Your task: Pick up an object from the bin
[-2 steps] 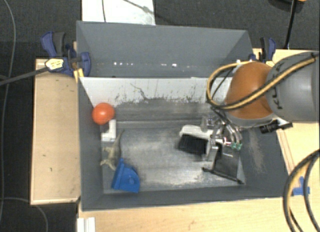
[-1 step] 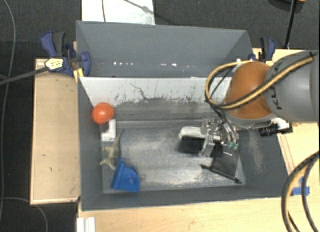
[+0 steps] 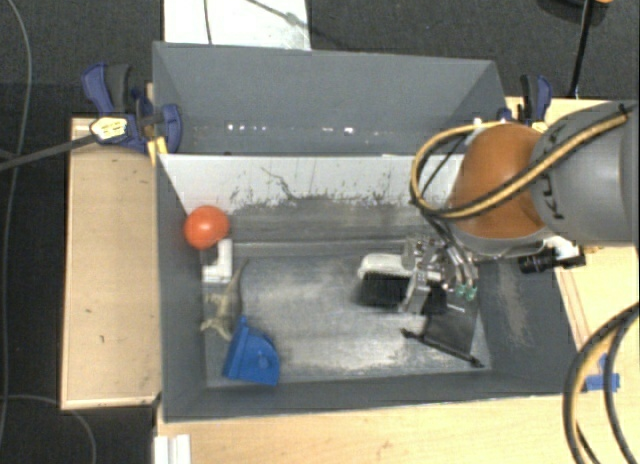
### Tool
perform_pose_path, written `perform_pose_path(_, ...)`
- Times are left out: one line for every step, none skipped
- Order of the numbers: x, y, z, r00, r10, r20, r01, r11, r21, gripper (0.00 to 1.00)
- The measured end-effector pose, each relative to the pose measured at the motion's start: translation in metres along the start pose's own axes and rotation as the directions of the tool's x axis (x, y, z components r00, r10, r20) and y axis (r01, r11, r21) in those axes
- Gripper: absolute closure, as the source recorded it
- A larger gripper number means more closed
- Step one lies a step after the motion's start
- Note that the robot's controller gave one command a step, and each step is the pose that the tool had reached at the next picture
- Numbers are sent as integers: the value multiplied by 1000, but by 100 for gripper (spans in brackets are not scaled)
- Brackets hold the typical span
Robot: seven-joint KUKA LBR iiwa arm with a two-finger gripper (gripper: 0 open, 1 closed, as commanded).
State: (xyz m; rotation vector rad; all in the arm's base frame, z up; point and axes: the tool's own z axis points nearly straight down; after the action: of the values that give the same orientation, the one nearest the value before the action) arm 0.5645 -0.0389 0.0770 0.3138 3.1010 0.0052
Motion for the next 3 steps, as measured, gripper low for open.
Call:
perform_pose_path(1, 0, -3, 1000, 0, -1, 0, 1000, 0, 100)
perform_pose_path(1, 0, -15, 1000, 0, -5, 0, 1000, 0, 100)
perform_pose_path(2, 0, -26, 1000, 0, -7, 0, 1000, 0, 100)
